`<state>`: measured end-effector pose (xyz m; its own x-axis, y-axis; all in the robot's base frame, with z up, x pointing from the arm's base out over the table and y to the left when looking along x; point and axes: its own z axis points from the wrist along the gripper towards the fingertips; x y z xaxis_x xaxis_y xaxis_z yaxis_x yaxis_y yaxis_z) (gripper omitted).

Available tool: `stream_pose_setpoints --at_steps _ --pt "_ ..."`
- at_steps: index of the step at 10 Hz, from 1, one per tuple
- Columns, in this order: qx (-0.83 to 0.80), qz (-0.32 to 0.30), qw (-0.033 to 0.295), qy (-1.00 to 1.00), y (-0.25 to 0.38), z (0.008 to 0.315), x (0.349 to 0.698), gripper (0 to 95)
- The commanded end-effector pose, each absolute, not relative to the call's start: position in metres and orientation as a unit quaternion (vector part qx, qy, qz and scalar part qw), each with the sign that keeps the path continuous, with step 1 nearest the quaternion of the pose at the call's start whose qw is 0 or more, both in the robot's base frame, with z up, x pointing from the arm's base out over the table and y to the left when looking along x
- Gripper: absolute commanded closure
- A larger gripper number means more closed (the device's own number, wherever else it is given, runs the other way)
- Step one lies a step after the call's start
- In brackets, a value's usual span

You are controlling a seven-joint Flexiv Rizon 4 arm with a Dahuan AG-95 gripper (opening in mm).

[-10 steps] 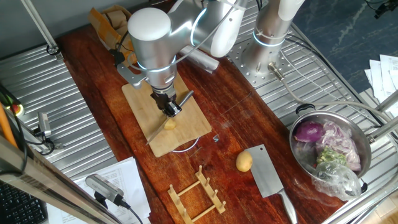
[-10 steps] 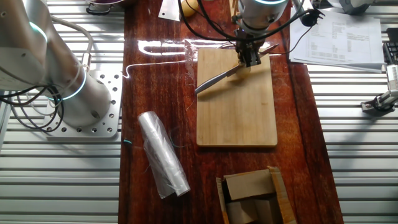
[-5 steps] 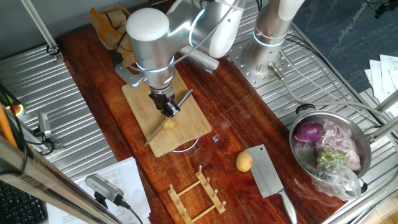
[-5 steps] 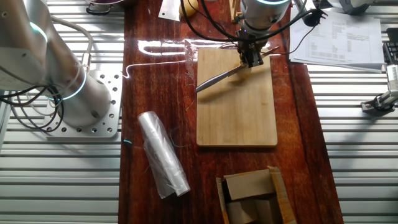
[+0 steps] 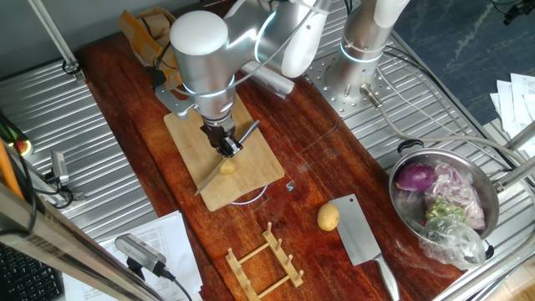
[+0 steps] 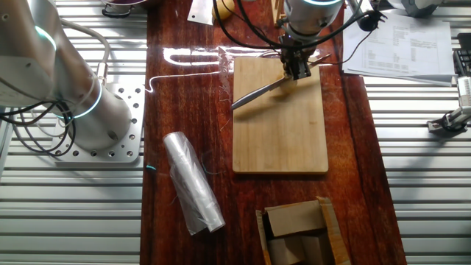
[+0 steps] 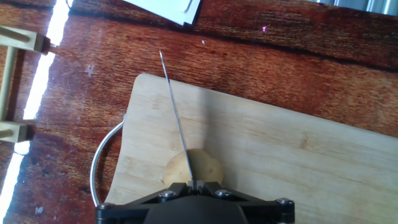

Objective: Chop the potatoes

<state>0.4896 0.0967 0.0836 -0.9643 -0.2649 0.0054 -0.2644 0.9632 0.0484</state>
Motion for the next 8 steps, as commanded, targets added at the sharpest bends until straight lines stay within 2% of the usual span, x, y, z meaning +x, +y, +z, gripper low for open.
stream_pose_setpoints --at_steps 1,8 --pt "0.137 -0.025 0.006 -0.99 0.0958 0.0512 0.4915 95.0" --pt "0.144 -0.024 0.007 -0.989 0.0956 0.0509 0.4912 95.0"
